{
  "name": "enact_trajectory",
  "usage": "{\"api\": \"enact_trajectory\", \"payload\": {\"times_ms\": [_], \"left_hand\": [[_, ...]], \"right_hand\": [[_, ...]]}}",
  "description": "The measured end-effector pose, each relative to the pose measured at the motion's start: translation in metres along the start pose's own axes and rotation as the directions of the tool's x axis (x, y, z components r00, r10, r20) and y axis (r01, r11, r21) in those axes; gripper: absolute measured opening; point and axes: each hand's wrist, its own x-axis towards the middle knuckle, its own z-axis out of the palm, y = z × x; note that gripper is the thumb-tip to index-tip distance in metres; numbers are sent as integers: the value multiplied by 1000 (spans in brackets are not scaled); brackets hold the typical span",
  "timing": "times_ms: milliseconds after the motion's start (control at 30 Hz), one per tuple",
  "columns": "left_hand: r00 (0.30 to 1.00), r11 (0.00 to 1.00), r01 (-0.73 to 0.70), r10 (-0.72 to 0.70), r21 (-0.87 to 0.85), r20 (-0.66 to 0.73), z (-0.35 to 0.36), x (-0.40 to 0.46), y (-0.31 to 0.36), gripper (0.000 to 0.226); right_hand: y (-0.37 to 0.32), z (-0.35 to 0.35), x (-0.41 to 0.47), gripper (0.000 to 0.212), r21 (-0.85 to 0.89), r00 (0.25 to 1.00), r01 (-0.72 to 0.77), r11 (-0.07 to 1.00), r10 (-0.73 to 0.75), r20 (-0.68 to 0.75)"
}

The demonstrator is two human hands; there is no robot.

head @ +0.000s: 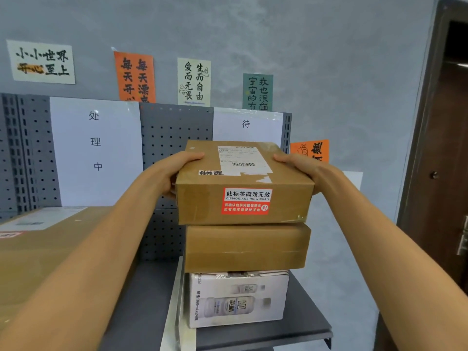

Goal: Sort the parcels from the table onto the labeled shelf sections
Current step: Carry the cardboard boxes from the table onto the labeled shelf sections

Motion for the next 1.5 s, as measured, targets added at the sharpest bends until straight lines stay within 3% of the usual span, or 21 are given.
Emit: {"api": "enact_trajectory", "payload": {"times_ms": [167,300,400,867,1033,1167,1267,1367,1500], "left_hand": [[999,999,18,-19,39,39,8,12,5,76],[999,997,29,-32,64,43,11,19,1,91],[998,997,44,-47,66,45,11,21,-3,80],[995,992,95,-93,-81,30,14,26,-11,78],[993,988,113,-114,-101,0,17,19,-9,70],[996,990,45,-55,-132,-77,19,15,-7,55],[972,992,-120,110,-32,-209,22,10,-5,53],[886,938,-303,342,167,-312,26,-4,-3,64],[754,819,-468,567,333,-333,25,-29,-6,54]], "right_hand": [[-3,-3,13,65,-61,999,-32,998,31,-16],[-2,-9,20,61,-59,998,-57,997,58,9],[3,-11,25,63,-99,995,-89,991,93,31],[8,-8,29,68,-184,991,-122,975,131,39],[3,-6,25,64,-229,993,-117,966,114,-25],[-4,0,17,71,-351,991,14,936,-60,-119],[-9,9,8,65,-471,963,159,867,-241,-118],[-10,16,-2,73,-582,886,273,766,-436,-158],[0,30,-31,67,-631,757,422,651,-636,-150]]}}
